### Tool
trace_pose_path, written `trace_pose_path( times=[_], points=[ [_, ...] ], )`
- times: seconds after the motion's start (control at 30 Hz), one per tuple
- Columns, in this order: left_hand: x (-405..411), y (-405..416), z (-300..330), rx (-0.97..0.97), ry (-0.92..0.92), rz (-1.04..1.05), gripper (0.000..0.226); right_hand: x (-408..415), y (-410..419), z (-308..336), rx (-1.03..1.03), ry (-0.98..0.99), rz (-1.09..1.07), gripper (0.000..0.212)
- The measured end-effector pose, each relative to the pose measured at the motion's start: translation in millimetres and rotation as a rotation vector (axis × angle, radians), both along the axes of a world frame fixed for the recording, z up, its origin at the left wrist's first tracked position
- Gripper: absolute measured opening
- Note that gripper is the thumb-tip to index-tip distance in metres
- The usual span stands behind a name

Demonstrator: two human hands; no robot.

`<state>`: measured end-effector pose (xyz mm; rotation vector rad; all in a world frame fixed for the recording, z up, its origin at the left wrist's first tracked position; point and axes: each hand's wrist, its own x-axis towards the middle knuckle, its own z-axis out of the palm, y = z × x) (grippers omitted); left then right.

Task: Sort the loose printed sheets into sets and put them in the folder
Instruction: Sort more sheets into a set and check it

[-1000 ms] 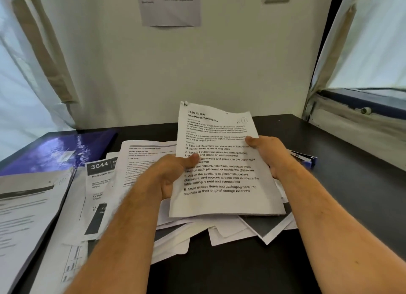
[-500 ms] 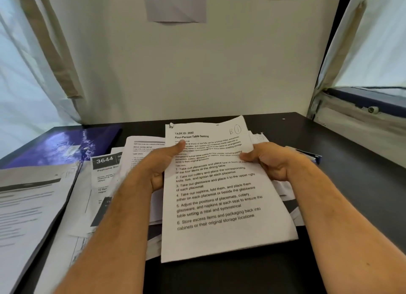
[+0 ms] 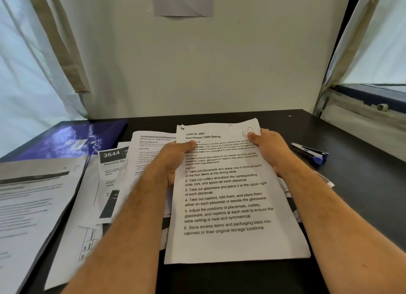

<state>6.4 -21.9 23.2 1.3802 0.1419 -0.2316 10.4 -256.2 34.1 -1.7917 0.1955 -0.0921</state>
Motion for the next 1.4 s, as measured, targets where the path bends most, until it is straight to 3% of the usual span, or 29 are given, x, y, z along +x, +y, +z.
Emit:
trace_pose_path(
  times=[0.3, 0.47, 0.67, 0.9, 1.07, 1.1, 1.17, 1.23, 1.3, 1.4],
  points=[
    [1, -7, -8, 0.042, -0.056, 0.040, 0.019, -3, 1, -5, -0.013, -0.085, -0.033, 0.014],
    [-2, -17, -6, 0.053, -0.108, 0.031, 0.018, -12, -9, -1, 0.028, -0.121, -0.069, 0.032],
    [-4, -28, -4, 0.033, -0.133, 0.026, 0.015, -15, -20, 0, -0.012, -0.127, -0.053, 0.034],
    [-6, -33, 1, 0.037, -0.155, 0.014, 0.022, -19, -42, -8, 0.091, -0.041, -0.019, 0.027],
    [-7, -40, 1, 0.132, -0.147, 0.073, 0.022, -22, -40, -7, 0.026, -0.041, -0.015, 0.030],
    [-7, -45, 1, 0.186, -0.156, 0.101, 0.027, -22, -41, -8, 0.017, -0.040, -0.017, 0.031],
    [-6, -52, 5, 0.498, -0.303, 0.259, 0.046, -20, -42, -9, 0.007, -0.040, -0.029, 0.031],
    [-2, -62, 16, 0.847, -0.645, 0.375, 0.052, -19, -43, -10, -0.006, -0.046, -0.029, 0.030],
    [6, -81, 33, 0.988, -0.933, 0.241, 0.043, -16, -42, -12, -0.014, -0.063, -0.020, 0.032],
    [27, -119, 49, 1.197, -0.969, -0.098, 0.041, -15, -41, -11, -0.020, -0.104, -0.027, 0.032]
  ],
)
